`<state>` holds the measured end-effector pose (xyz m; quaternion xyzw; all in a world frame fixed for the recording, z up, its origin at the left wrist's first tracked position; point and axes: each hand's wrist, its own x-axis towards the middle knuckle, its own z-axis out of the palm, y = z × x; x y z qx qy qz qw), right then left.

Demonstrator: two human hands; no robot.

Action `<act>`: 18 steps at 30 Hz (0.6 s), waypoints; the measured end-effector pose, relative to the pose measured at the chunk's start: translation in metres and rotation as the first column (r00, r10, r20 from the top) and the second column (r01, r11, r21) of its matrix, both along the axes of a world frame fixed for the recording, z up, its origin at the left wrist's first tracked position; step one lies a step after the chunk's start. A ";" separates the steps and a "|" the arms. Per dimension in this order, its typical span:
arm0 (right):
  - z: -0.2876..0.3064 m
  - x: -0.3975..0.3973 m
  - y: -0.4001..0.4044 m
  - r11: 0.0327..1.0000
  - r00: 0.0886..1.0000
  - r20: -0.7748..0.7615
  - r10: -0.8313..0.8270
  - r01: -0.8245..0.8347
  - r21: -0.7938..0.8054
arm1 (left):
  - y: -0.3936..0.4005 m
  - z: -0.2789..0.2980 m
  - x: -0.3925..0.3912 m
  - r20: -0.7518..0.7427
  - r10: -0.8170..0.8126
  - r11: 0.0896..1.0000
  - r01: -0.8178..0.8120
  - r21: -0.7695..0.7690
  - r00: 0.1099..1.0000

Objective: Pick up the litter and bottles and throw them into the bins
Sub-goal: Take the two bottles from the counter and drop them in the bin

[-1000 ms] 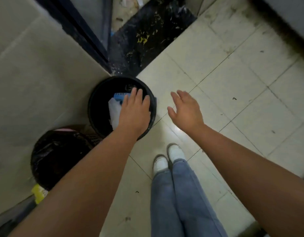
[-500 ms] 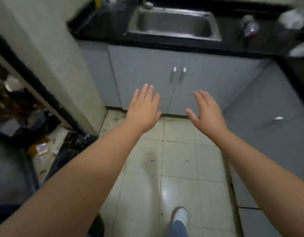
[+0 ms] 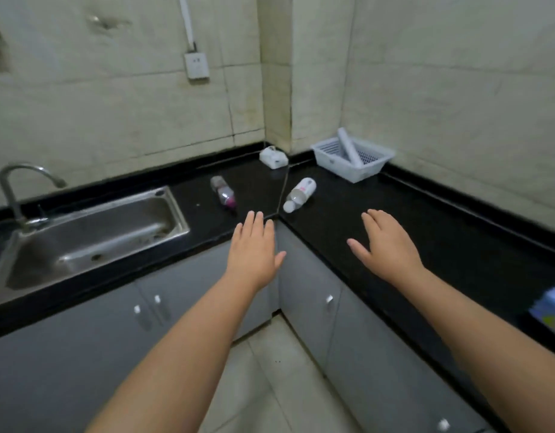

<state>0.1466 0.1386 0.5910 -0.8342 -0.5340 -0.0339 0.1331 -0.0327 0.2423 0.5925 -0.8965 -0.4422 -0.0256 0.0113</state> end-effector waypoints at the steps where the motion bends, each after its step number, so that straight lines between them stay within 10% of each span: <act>1: 0.004 0.015 0.002 0.999 0.999 -0.004 -0.040 0.040 -0.008 | 0.010 0.001 0.016 0.000 -0.018 1.000 0.018 0.005 1.000; 18: -0.057 0.081 0.253 0.956 0.961 -0.076 -0.266 0.253 -0.152 | 0.323 -0.053 0.113 -0.172 -0.219 0.976 0.216 -0.037 0.960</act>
